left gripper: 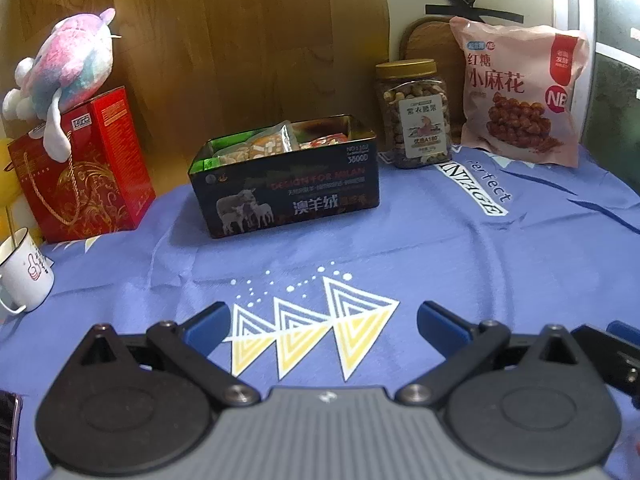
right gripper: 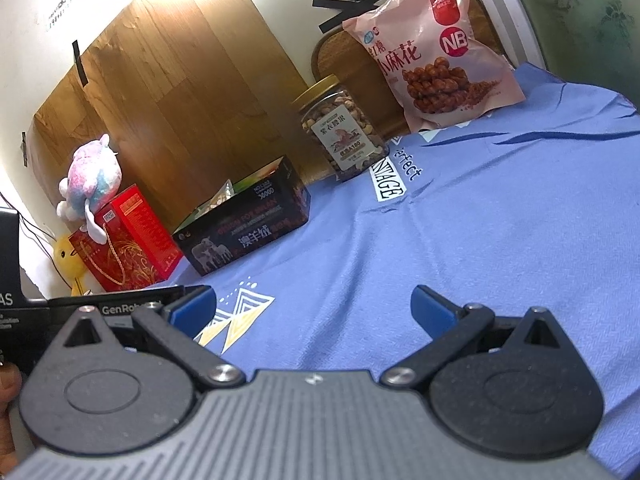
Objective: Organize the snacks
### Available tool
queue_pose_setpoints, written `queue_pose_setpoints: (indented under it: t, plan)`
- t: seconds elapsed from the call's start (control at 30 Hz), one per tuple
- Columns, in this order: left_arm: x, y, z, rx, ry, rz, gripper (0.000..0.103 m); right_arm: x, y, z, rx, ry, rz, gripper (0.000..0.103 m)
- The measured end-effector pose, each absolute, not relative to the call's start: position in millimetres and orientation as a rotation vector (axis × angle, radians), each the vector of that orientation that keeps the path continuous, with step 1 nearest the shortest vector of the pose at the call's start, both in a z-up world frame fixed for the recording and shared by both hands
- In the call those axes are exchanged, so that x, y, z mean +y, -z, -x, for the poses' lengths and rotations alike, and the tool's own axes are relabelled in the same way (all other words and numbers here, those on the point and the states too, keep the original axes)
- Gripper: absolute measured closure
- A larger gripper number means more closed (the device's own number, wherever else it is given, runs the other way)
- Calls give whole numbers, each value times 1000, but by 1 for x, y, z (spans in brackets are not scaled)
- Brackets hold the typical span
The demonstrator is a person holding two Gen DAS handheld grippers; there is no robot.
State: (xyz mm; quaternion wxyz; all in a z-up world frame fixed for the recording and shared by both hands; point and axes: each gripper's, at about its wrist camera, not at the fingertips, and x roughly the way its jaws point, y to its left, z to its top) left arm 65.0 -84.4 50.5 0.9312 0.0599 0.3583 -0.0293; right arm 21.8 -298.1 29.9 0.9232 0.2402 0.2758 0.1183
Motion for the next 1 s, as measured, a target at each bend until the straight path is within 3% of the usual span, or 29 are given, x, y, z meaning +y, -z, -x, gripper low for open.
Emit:
queue_pose_setpoints:
  t: [1.0]
  plan:
    - [-50,-37,-62,719,-38,-157,0,-277,-27,-28,598,-299,-472,0]
